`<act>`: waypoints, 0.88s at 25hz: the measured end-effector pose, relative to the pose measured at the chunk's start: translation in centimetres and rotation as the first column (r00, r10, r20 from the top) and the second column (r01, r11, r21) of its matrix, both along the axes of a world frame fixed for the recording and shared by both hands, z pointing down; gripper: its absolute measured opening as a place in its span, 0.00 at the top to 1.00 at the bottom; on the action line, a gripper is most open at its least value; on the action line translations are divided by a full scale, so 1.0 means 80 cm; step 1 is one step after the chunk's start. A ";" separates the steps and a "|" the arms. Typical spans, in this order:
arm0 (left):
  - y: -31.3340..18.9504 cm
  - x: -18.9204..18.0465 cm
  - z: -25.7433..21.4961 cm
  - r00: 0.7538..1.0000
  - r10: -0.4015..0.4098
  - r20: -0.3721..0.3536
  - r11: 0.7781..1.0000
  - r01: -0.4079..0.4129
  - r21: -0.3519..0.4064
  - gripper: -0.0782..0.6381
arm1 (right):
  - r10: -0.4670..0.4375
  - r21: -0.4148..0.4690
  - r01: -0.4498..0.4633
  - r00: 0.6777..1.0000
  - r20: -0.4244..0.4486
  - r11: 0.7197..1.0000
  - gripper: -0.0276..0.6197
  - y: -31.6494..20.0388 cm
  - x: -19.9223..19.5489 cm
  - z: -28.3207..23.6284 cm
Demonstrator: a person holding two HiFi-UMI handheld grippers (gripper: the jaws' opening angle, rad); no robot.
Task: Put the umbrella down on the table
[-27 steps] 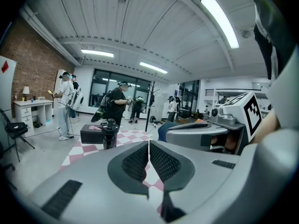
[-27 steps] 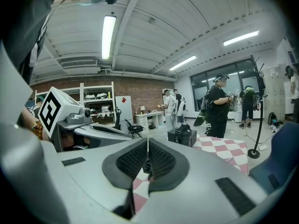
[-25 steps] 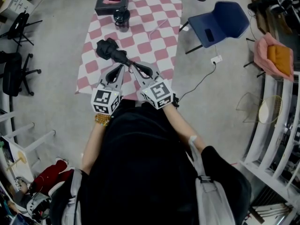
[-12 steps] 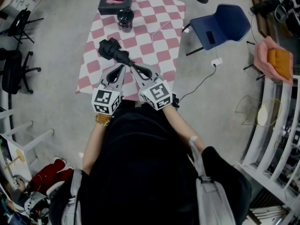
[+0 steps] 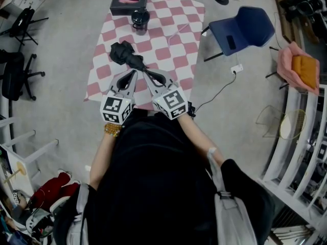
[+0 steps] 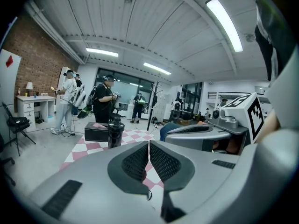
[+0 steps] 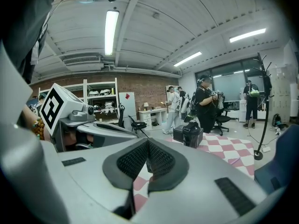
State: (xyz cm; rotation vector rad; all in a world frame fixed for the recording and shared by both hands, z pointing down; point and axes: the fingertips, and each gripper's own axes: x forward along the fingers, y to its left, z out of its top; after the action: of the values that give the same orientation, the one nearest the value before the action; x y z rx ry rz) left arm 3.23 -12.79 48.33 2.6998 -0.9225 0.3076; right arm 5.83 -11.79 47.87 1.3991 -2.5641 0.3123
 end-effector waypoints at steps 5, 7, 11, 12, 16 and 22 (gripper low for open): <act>-0.002 -0.005 0.002 1.000 0.001 0.000 1.000 -0.001 -0.006 0.87 | 0.006 -0.004 -0.006 1.000 -0.003 1.000 0.93 -0.003 -0.003 0.004; -0.003 -0.006 0.004 1.000 0.003 -0.001 1.000 -0.003 -0.009 0.87 | 0.008 -0.005 -0.008 1.000 -0.004 1.000 0.93 -0.005 -0.005 0.005; -0.006 -0.013 0.008 1.000 0.002 0.002 1.000 -0.002 -0.013 0.87 | 0.014 -0.009 -0.014 1.000 -0.002 1.000 0.93 -0.008 -0.009 0.008; -0.007 -0.014 0.008 1.000 0.003 0.001 1.000 -0.003 -0.014 0.87 | 0.016 -0.010 -0.016 1.000 -0.001 1.000 0.93 -0.009 -0.010 0.008; -0.012 -0.020 0.011 1.000 0.006 -0.001 1.000 -0.006 -0.017 0.87 | 0.027 -0.015 -0.026 1.000 0.002 1.000 0.93 -0.014 -0.015 0.011; -0.016 -0.024 0.015 1.000 0.022 0.000 1.000 -0.022 -0.023 0.87 | 0.034 -0.023 -0.034 0.999 0.001 0.999 0.93 -0.019 -0.021 0.017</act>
State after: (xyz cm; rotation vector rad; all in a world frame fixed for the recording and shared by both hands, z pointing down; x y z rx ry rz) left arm 1.30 -14.09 49.51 2.6909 -0.8850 0.3212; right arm 4.14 -13.28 49.25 1.4366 -2.5319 0.3472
